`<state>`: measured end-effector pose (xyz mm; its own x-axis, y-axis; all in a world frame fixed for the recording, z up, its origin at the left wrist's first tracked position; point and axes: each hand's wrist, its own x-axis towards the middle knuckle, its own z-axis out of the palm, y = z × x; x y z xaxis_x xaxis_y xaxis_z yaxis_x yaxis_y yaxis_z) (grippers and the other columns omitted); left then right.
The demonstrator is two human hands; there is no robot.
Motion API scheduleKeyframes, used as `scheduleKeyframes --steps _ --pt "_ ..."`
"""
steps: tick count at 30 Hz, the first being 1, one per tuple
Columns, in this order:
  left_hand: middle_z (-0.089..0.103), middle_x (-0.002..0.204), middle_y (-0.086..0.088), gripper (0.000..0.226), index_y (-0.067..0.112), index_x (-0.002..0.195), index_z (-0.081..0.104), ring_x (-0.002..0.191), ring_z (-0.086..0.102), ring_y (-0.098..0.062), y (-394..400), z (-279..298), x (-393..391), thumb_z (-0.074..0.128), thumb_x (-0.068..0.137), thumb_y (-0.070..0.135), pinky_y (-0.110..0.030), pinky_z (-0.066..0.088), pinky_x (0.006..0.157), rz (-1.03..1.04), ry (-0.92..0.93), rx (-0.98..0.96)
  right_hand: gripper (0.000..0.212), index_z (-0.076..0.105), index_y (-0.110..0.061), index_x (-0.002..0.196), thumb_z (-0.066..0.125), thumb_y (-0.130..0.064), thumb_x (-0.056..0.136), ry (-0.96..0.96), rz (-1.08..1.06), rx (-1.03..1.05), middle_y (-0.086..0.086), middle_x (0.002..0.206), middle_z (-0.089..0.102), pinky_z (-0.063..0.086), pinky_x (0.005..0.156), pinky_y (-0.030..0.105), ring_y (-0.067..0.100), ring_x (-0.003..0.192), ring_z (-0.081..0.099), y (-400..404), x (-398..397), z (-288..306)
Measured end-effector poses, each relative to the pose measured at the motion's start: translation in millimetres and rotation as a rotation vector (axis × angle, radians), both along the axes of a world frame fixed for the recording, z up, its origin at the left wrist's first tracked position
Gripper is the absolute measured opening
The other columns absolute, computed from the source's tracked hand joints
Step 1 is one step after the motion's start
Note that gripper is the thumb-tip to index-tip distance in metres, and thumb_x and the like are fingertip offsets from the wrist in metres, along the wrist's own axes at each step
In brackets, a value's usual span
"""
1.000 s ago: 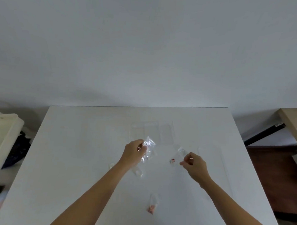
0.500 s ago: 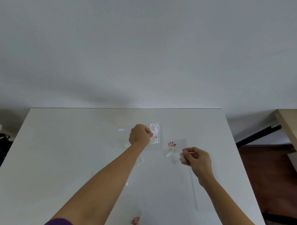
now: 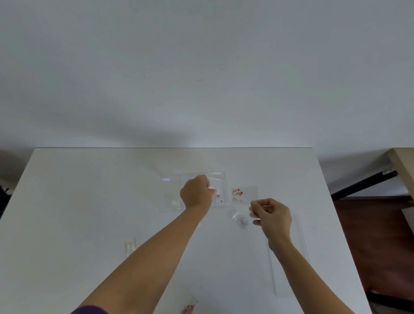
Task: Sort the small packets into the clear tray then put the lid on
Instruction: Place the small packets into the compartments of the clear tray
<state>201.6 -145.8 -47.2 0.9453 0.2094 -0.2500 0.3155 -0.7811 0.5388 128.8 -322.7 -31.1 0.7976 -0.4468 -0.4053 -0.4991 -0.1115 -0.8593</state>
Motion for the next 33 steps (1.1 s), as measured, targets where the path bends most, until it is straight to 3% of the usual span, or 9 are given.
scheduleKeyframes --steps 3,6,11,14,17,21,27,30,33 --pt "0.068 0.098 -0.004 0.026 0.015 0.098 0.065 0.093 0.062 -0.024 12.9 -2.7 -6.2 0.074 0.078 0.029 -0.039 0.053 0.081 -0.024 -0.140 0.003 0.010 0.072 -0.014 0.073 0.073 -0.018 0.082 0.010 -0.002 -0.036 0.000 0.067 0.075 0.051 0.057 0.024 0.011 0.060 0.066 11.4 9.6 -1.2" --pt "0.054 0.127 -0.009 0.039 0.018 0.121 0.055 0.116 0.051 -0.028 39.7 -8.5 -18.2 0.067 0.084 0.027 -0.043 0.048 0.088 0.046 -0.253 0.110 0.012 0.071 -0.015 0.071 0.073 -0.022 0.081 -0.001 -0.004 -0.098 -0.005 0.065 0.074 0.045 0.060 0.020 0.005 0.059 0.062 26.5 23.9 -2.7" --pt "0.021 0.158 -0.011 0.062 0.015 0.148 0.021 0.144 0.023 -0.030 85.3 -27.3 -37.6 0.051 0.095 0.027 -0.056 0.031 0.110 0.099 -0.027 0.149 0.012 0.072 -0.014 0.074 0.070 -0.021 0.083 -0.017 0.060 -0.218 -0.004 0.069 0.071 0.042 0.056 0.017 0.009 0.064 0.063 58.5 46.9 -11.0" --pt "0.008 0.162 -0.005 0.065 0.016 0.151 0.006 0.148 0.016 -0.025 98.9 -38.0 -40.8 0.040 0.098 0.035 -0.057 0.020 0.116 -0.017 0.098 0.106 0.014 0.072 -0.012 0.074 0.068 -0.020 0.084 0.012 0.111 -0.281 -0.002 0.071 0.070 0.049 0.060 0.028 0.018 0.075 0.065 72.4 57.5 -21.8" --pt "-0.004 0.163 -0.002 0.067 0.016 0.151 -0.002 0.149 0.011 -0.024 104.9 -42.6 -40.4 0.034 0.099 0.039 -0.059 0.015 0.117 -0.072 0.132 0.086 0.015 0.075 -0.012 0.084 0.067 -0.024 0.086 0.091 0.176 -0.442 0.008 0.091 0.070 0.052 0.077 0.040 0.029 0.098 0.056 81.1 64.9 -33.5" --pt "-0.013 0.162 0.000 0.067 0.018 0.150 -0.008 0.150 0.005 -0.025 106.9 -46.3 -39.1 0.030 0.100 0.041 -0.061 0.013 0.116 -0.109 0.144 0.079 0.015 0.076 -0.015 0.092 0.067 -0.026 0.087 0.144 0.280 -0.675 0.011 0.106 0.062 0.043 0.086 0.038 0.030 0.103 0.050 86.2 66.3 -43.1" --pt "-0.017 0.161 0.001 0.066 0.020 0.150 -0.010 0.150 0.001 -0.026 106.7 -50.7 -37.0 0.029 0.100 0.040 -0.062 0.013 0.116 -0.104 0.171 0.070 0.018 0.077 -0.019 0.088 0.062 -0.029 0.088 0.141 0.476 -1.023 0.003 0.101 0.061 0.035 0.087 0.036 0.025 0.099 0.047 81.8 64.9 -53.5" --pt "-0.017 0.161 0.002 0.065 0.022 0.150 -0.009 0.150 -0.001 -0.026 107.5 -52.5 -37.3 0.029 0.100 0.040 -0.062 0.012 0.116 -0.103 0.162 0.052 0.021 0.076 -0.021 0.096 0.066 -0.037 0.086 0.095 0.534 -1.052 0.002 0.104 0.061 0.032 0.088 0.036 0.026 0.101 0.047 77.1 63.5 -53.5" --pt "-0.011 0.162 0.001 0.063 0.025 0.151 -0.003 0.150 0.002 -0.025 109.2 -50.7 -39.9 0.032 0.100 0.040 -0.061 0.011 0.117 -0.099 0.109 0.021 0.037 0.070 -0.021 0.115 0.065 -0.043 0.086 -0.013 0.561 -0.999 0.003 0.116 0.061 0.030 0.095 0.039 0.027 0.109 0.048 69.4 55.7 -51.5"
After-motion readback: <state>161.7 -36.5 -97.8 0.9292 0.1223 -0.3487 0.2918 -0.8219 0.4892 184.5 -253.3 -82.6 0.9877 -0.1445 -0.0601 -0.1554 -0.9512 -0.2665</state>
